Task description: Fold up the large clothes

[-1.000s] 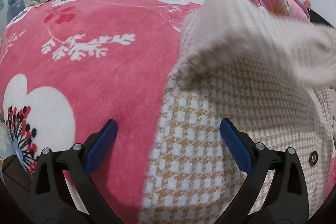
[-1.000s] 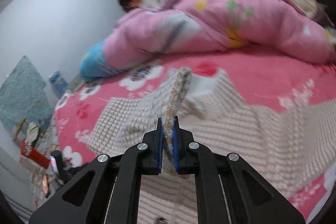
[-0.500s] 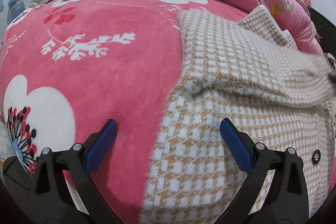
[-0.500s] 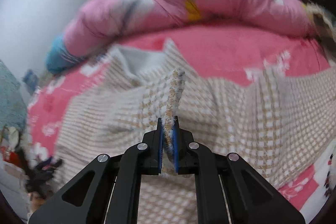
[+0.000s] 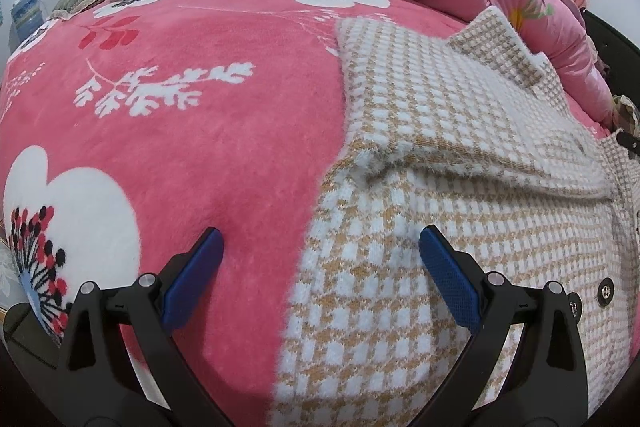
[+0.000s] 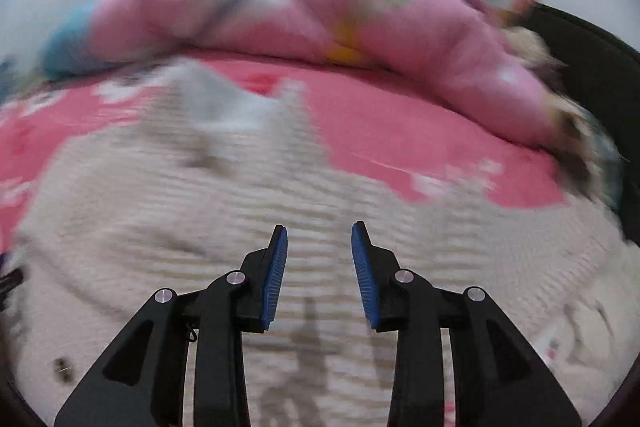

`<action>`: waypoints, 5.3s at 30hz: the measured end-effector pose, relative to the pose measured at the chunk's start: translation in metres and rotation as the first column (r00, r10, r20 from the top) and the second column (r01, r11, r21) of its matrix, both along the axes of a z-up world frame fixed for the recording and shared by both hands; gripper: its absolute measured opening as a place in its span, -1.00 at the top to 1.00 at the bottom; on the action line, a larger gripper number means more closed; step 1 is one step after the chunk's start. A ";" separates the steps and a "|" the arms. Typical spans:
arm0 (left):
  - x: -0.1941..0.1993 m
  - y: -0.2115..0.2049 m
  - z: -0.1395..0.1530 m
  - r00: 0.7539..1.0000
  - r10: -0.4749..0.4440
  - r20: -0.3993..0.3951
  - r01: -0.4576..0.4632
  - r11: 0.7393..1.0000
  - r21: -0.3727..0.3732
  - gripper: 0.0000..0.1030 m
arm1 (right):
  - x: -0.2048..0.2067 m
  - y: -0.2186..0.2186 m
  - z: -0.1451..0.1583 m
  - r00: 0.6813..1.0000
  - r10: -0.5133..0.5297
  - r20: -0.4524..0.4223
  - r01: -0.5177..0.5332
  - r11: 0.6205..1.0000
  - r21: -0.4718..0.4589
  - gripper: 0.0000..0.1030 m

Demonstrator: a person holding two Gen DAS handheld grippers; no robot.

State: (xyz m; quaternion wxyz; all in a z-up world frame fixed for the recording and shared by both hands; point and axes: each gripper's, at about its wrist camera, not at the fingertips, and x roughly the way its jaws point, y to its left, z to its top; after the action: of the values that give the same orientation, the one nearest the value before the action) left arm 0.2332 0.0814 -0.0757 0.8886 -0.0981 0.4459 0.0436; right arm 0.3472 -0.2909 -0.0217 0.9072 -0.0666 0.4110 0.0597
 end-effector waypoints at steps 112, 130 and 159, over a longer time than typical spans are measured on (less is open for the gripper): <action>0.094 -0.146 0.009 0.957 -0.290 0.009 0.290 0.957 0.025 -0.87 | 0.000 0.010 -0.081 0.999 -0.030 -0.044 0.033 0.997 0.076 -0.88; 0.088 -0.133 0.004 0.955 -0.291 0.053 0.290 0.957 0.017 -0.87 | -0.043 -0.171 -0.006 0.940 -0.339 -0.038 0.337 0.903 0.266 -0.87; 0.087 -0.130 0.004 0.955 -0.289 0.062 0.289 0.957 0.019 -0.87 | -0.006 -0.439 -0.025 0.612 -0.757 -0.230 0.759 0.479 0.441 0.13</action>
State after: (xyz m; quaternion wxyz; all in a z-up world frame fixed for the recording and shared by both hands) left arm 0.3200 -0.0488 -0.0714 0.8997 -0.0290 0.4265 -0.0879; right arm 0.3415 -0.7297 -0.0462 0.8229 0.3572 0.3691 -0.2427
